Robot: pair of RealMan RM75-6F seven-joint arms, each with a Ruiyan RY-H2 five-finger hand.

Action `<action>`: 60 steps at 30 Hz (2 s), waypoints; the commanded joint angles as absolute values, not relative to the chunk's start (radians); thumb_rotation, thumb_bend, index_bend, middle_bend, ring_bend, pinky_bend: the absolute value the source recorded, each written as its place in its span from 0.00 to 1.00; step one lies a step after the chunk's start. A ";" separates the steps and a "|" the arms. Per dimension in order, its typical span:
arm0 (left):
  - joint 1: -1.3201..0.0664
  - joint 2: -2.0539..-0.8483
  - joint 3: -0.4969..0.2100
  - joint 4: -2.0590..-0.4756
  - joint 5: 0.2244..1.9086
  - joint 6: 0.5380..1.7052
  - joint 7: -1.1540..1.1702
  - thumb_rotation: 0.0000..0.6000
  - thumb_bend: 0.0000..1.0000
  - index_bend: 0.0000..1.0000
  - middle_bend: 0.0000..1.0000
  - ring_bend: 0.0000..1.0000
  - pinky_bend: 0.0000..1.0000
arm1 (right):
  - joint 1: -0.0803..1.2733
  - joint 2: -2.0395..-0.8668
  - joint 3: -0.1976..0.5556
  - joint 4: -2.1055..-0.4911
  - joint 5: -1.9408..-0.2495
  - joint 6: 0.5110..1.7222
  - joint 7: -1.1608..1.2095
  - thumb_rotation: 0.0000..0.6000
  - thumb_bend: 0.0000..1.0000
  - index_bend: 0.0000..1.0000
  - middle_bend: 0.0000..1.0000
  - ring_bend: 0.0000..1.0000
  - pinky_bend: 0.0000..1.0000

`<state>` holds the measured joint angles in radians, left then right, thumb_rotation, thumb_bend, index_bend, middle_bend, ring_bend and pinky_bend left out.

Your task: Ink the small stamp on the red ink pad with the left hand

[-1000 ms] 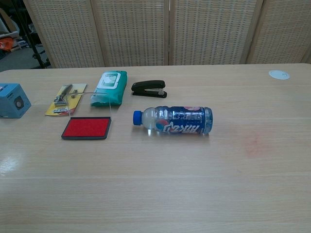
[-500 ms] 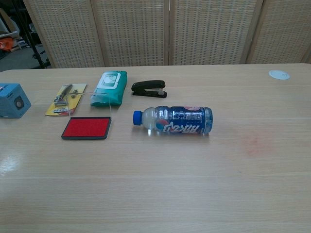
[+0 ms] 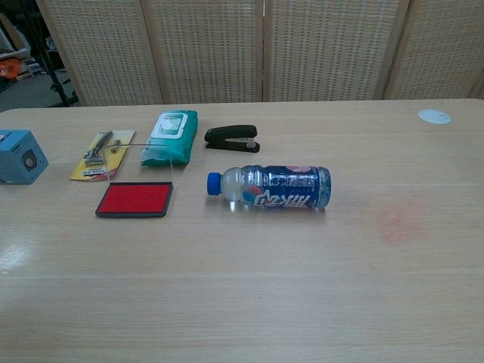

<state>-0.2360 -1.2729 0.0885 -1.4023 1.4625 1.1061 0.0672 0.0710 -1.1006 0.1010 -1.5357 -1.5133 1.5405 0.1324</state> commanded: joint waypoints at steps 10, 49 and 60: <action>-0.261 -1.230 0.058 -1.473 1.458 1.108 0.017 1.00 0.43 0.61 0.97 0.99 0.90 | 0.072 -1.102 0.100 -1.536 -1.514 1.539 0.130 1.00 0.00 0.00 0.00 0.00 0.00; -1.051 -1.327 -0.106 -1.568 0.216 0.780 0.542 1.00 0.48 0.62 0.97 0.99 0.90 | 0.113 -1.103 0.129 -1.476 -1.418 1.418 0.224 1.00 0.00 0.00 0.00 0.00 0.00; -1.073 -1.401 -0.082 -1.453 0.190 0.754 0.546 1.00 0.48 0.62 0.97 0.99 0.90 | 0.118 -1.105 0.133 -1.467 -1.402 1.402 0.227 1.00 0.00 0.00 0.00 0.00 0.00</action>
